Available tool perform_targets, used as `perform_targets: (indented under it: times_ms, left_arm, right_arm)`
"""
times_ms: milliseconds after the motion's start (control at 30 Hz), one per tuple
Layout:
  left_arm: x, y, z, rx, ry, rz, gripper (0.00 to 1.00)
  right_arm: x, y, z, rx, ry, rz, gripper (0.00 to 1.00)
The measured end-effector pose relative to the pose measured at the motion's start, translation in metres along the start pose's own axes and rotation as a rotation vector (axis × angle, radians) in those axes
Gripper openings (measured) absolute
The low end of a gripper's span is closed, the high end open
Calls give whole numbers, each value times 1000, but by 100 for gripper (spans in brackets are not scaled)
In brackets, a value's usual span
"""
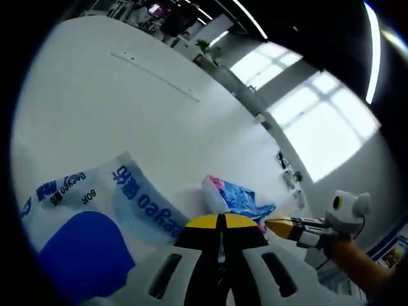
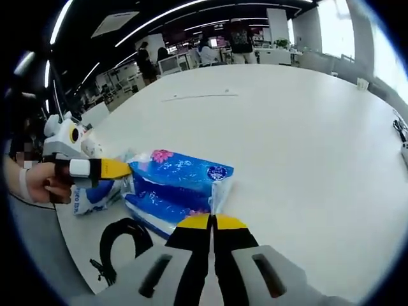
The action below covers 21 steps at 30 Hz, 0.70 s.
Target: Arrange the tabletop items into an orderly group along one side of the table until the central work area is clear of visible clutter.
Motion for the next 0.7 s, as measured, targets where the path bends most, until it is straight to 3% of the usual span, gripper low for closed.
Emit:
perform_targets:
  times_ms: [700]
  left_arm:
    - [-5,1,2,-8,-10,0,0]
  right_arm:
    - [9,-1,1,0,-11,0,0]
Point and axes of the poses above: the point that each gripper's makers call its tool centre point, and the gripper's own axes: x roughly forward along the fingers, z roughly to its left, y roughly out of its underside, the point moved 10 cm from there along -x, roughly backward along the fingers, and after that the axes turned 9 degrees about y, right-handed, at the moved point
